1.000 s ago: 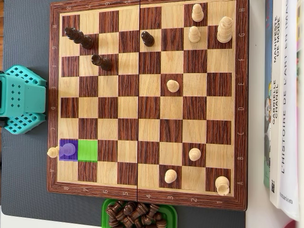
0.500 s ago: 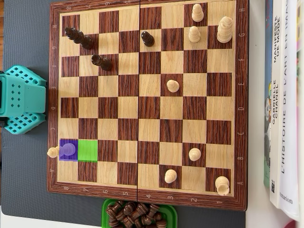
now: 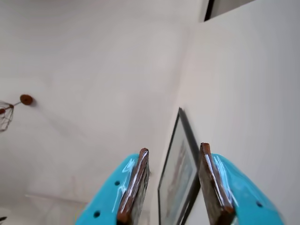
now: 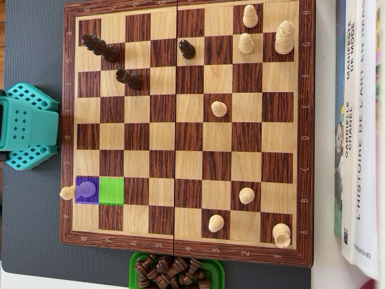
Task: Play chess
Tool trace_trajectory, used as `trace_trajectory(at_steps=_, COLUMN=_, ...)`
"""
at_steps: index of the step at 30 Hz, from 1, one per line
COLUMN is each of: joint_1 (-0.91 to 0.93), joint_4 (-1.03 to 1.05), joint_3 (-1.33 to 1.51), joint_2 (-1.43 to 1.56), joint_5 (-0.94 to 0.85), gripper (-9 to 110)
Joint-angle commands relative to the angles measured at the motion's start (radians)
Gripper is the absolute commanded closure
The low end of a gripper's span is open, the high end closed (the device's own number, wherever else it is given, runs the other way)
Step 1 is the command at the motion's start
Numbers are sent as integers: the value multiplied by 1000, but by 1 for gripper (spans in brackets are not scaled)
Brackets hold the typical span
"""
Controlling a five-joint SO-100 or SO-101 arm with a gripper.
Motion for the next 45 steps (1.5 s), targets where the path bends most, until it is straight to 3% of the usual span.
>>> trace_trajectory(at_steps=1, joint_1=0, joint_4=110, joint_3=21, joint_2=-5, joint_5=-6, gripper=86)
trace_trajectory(at_steps=15, joint_1=52, joint_4=862, joint_3=-15, joint_2=-6, joint_5=-18, gripper=86)
trace_trajectory(at_steps=21, joint_1=55, joint_4=1149, joint_3=-160, joint_2=-87, joint_5=-158, gripper=86)
trace_trajectory(at_steps=29, joint_1=75, joint_4=1500, joint_3=-396, joint_2=-313, joint_5=-196, gripper=85)
trace_trajectory(at_steps=45, joint_1=325, joint_4=2694, joint_3=-939, joint_2=-703, joint_5=-186, gripper=85)
